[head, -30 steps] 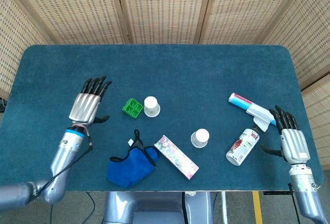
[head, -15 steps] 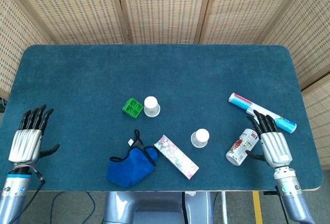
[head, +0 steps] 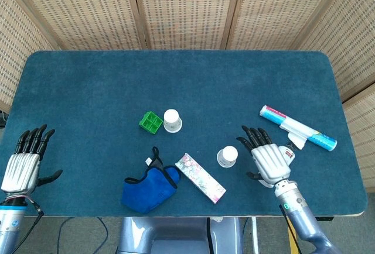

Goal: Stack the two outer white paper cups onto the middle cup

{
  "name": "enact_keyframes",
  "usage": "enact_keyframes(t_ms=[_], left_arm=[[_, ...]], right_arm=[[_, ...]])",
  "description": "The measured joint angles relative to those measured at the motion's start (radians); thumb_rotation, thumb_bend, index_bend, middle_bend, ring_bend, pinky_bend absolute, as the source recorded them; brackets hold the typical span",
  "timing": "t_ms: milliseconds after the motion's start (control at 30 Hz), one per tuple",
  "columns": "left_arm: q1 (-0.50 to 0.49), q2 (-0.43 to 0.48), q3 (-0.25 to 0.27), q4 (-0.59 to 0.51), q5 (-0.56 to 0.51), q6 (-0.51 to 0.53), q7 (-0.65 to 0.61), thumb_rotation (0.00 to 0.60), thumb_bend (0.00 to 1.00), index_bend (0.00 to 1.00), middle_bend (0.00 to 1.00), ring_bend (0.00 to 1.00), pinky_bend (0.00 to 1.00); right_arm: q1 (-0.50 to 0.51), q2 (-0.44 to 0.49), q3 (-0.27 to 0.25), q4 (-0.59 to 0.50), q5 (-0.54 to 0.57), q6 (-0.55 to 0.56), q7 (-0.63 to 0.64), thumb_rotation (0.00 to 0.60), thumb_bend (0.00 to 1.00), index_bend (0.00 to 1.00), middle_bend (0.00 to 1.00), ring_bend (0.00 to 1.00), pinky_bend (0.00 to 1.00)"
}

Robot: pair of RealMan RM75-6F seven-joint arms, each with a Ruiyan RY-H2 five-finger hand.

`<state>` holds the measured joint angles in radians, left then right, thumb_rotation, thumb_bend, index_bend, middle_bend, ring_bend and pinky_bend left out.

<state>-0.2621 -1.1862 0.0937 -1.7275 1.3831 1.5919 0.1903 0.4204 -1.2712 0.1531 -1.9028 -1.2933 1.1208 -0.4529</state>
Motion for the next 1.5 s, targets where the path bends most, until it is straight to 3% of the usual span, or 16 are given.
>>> enact_keyframes(t_ms=[333, 633, 1000, 1167, 1500], left_arm=[[0.018, -0.001, -0.033, 0.014, 0.011, -0.041, -0.01, 0.6, 0.18, 0.07, 0.0, 0.0, 0.0], [0.032, -0.005, -0.058, 0.022, 0.025, -0.057, -0.011, 0.6, 0.18, 0.08, 0.0, 0.0, 0.0], [0.049, -0.004, -0.08, 0.027, 0.045, -0.069, -0.024, 0.6, 0.18, 0.09, 0.0, 0.0, 0.0], [0.056, -0.004, -0.092, 0.032, 0.051, -0.076, -0.032, 0.6, 0.18, 0.09, 0.0, 0.0, 0.0], [0.068, -0.002, -0.11, 0.036, 0.058, -0.088, -0.04, 0.6, 0.18, 0.09, 0.0, 0.0, 0.0]], right_arm=[[0.142, -0.093, 0.046, 0.011, 0.28, -0.086, -0.194, 0.6, 0.13, 0.26, 0.0, 0.0, 0.0], [0.211, -0.133, 0.039, 0.07, 0.417, -0.102, -0.253, 0.6, 0.13, 0.33, 0.01, 0.0, 0.0], [0.251, -0.161, 0.019, 0.116, 0.451, -0.09, -0.245, 0.6, 0.14, 0.45, 0.07, 0.0, 0.0], [0.267, -0.178, 0.007, 0.128, 0.448, -0.075, -0.243, 0.6, 0.19, 0.51, 0.11, 0.0, 0.01], [0.287, -0.171, 0.009, 0.104, 0.434, -0.039, -0.242, 0.6, 0.21, 0.53, 0.12, 0.0, 0.02]])
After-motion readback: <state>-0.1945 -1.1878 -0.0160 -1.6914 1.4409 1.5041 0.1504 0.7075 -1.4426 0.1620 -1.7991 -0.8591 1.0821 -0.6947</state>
